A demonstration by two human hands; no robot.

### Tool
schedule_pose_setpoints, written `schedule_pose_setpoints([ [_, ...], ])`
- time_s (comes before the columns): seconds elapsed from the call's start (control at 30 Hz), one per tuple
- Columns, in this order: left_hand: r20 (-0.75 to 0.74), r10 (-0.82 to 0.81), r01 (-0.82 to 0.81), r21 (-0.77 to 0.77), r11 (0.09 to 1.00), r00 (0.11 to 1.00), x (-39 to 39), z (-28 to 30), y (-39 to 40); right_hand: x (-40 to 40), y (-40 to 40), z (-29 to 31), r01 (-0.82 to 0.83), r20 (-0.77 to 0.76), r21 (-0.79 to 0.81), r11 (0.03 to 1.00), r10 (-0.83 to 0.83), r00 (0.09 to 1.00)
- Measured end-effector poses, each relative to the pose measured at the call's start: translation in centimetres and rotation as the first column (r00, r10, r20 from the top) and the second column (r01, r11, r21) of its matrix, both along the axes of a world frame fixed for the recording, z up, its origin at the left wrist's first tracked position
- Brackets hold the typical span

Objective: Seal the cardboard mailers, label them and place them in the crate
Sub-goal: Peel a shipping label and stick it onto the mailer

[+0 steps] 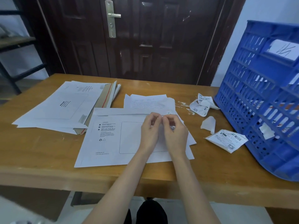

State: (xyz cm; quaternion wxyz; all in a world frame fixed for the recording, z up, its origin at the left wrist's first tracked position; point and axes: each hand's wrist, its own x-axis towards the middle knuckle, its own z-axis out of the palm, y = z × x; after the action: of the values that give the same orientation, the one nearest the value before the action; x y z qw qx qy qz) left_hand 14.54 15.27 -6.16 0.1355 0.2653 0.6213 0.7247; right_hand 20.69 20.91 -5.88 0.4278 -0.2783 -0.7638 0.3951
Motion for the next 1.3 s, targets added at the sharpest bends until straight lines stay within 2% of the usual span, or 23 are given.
schedule_pose_setpoints([
  [0.27, 0.026, -0.065, 0.065, 0.001, 0.998, 0.998, -0.1, 0.0, -0.1, 0.6, 0.4, 0.6, -0.116, -0.123, -0.251, 0.961, 0.087, 0.989],
  [0.47, 0.036, -0.089, 0.09, -0.031, 0.995, 0.995, 0.0, 0.3, -0.3, 0.6, 0.6, 0.7, -0.07, -0.124, -0.326, 0.943, 0.031, 0.992],
  [0.6, 0.127, -0.092, 0.093, -0.003, 0.996, 0.988, -0.2, 0.6, -0.7, 0.3, 0.8, 0.5, -0.08, -0.121, -0.364, 0.928, 0.038, 0.992],
  [0.8, 0.196, -0.026, 0.024, 0.011, 1.0, 0.98, -0.1, 0.7, -0.7, 0.2, 0.9, 0.5, -0.025, -0.181, -0.407, 0.913, -0.054, 0.982],
  [0.87, 0.242, -0.022, 0.014, 0.037, 0.999, 0.97, -0.3, 0.8, -0.8, 0.2, 0.7, 0.5, -0.01, -0.187, -0.378, 0.926, -0.066, 0.98],
  [0.97, 0.282, -0.027, 0.017, 0.038, 0.999, 0.959, -0.2, 1.2, -0.8, 0.3, 0.3, 0.5, 0.024, -0.166, -0.248, 0.968, -0.067, 0.984],
  [1.1, 0.154, -0.075, 0.083, -0.043, 0.996, 0.985, 0.3, 0.9, -0.6, 0.3, -0.2, 0.2, 0.062, -0.083, -0.062, 0.996, -0.068, 0.994],
  [1.3, 0.164, -0.143, 0.147, -0.009, 0.989, 0.976, -0.1, 0.9, -1.0, 0.3, -0.2, 0.4, 0.121, -0.076, -0.046, 0.992, -0.124, 0.989],
])
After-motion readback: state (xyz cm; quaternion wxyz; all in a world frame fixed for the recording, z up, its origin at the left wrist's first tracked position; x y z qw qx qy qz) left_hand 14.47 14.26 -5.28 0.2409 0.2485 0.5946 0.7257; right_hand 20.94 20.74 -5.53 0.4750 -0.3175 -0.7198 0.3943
